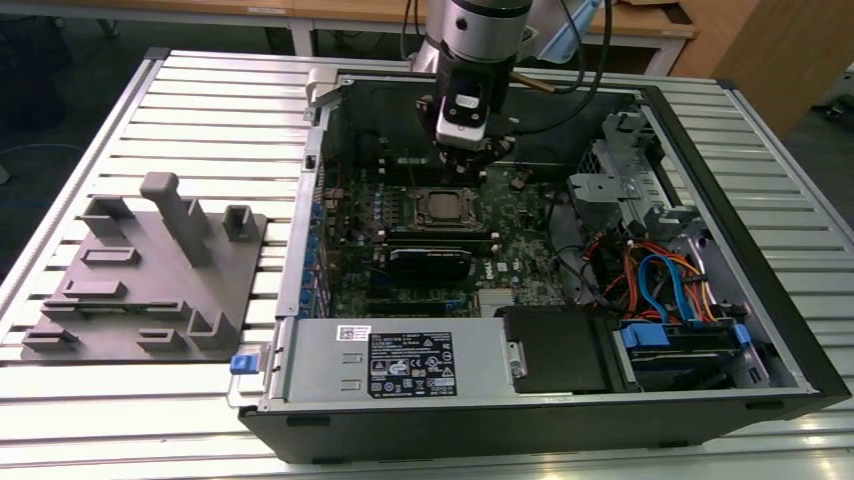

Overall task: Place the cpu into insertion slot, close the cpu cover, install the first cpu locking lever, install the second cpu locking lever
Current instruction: 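Install the first cpu locking lever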

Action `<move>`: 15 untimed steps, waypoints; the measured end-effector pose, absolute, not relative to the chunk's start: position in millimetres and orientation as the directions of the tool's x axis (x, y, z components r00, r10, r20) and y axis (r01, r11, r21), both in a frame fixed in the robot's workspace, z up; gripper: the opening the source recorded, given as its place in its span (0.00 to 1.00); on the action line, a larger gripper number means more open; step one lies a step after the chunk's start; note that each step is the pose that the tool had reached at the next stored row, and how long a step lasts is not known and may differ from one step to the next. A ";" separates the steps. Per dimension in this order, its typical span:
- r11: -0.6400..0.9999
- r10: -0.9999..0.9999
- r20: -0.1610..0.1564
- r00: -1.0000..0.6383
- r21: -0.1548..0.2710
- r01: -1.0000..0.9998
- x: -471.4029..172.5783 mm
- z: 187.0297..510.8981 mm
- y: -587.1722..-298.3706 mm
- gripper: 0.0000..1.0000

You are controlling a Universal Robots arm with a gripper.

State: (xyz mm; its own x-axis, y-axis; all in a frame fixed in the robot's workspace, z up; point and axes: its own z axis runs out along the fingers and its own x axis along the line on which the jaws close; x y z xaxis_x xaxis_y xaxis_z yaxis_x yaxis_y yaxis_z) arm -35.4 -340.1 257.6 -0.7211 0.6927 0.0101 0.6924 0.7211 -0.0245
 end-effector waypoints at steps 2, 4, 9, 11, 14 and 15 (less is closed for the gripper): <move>0.724 0.690 0.010 -0.724 -0.024 0.689 -35.4 257.6 -340.1 0.11; 0.727 0.687 0.010 -0.727 -0.024 0.686 -35.4 257.6 -340.1 0.11; 0.734 0.679 0.010 -0.734 -0.024 0.679 -35.4 257.6 -340.1 0.11; 0.737 0.676 0.010 -0.737 -0.024 0.676 -35.4 257.6 -340.1 0.11; 0.741 0.671 0.010 -0.741 -0.024 0.671 -35.4 257.6 -340.1 0.11; 0.743 0.670 0.010 -0.743 -0.024 0.669 -35.4 257.6 -340.1 0.11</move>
